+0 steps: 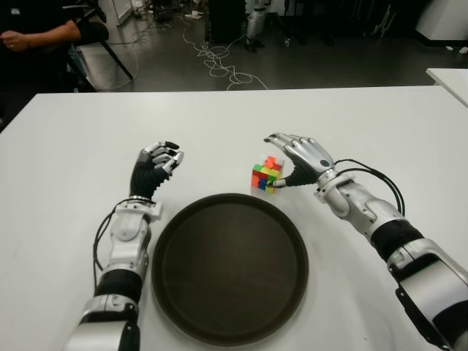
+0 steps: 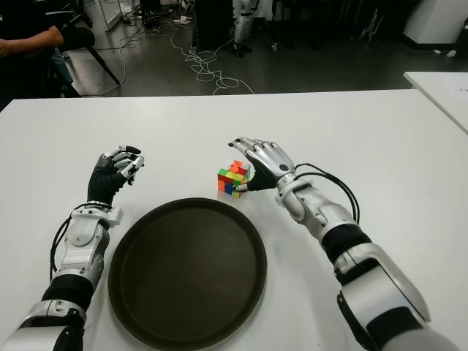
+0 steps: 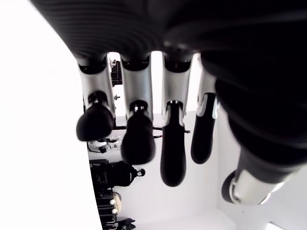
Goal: Pick up the Rubik's Cube and put it in the plate
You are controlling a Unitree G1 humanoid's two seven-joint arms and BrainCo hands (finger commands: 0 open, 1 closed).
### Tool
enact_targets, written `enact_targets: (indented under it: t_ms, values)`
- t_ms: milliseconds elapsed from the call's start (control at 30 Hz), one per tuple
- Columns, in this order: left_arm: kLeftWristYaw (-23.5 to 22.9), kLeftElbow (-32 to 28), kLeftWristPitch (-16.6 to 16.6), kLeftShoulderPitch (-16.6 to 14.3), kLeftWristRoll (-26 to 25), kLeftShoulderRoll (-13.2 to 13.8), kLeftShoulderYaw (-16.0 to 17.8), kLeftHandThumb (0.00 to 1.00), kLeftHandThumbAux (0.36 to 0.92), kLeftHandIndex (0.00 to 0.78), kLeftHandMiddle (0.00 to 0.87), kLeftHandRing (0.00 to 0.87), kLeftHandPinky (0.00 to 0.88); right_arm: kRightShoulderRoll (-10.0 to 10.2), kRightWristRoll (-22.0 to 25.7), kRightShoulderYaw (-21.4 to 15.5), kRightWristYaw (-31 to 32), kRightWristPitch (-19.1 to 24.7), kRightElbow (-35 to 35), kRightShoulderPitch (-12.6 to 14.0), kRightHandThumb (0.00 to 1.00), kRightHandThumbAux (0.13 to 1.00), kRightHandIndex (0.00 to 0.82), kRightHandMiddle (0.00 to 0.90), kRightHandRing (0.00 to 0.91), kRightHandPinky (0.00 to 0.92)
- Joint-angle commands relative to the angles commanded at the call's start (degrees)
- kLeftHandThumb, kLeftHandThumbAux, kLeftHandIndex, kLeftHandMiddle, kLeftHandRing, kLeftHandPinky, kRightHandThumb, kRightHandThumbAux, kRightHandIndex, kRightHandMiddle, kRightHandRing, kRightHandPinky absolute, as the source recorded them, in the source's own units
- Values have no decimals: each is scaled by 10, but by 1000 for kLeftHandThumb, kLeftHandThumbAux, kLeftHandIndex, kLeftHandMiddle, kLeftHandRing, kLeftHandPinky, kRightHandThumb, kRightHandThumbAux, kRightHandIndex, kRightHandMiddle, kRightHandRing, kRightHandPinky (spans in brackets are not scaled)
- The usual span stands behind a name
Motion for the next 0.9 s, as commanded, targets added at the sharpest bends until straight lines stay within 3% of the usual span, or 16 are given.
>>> enact_targets:
  t_ms: [400, 900]
  values:
    - [2, -13, 9, 5, 0, -2, -2, 846, 659, 420, 580, 739, 775, 16, 7, 1, -11, -8, 44, -12, 81, 628, 135, 240, 265, 306]
    - [-1, -17, 16, 5, -4, -5, -1, 847, 659, 422, 580, 737, 776, 29, 5, 7, -8, -19, 64, -11, 94, 626, 111, 201, 224, 267]
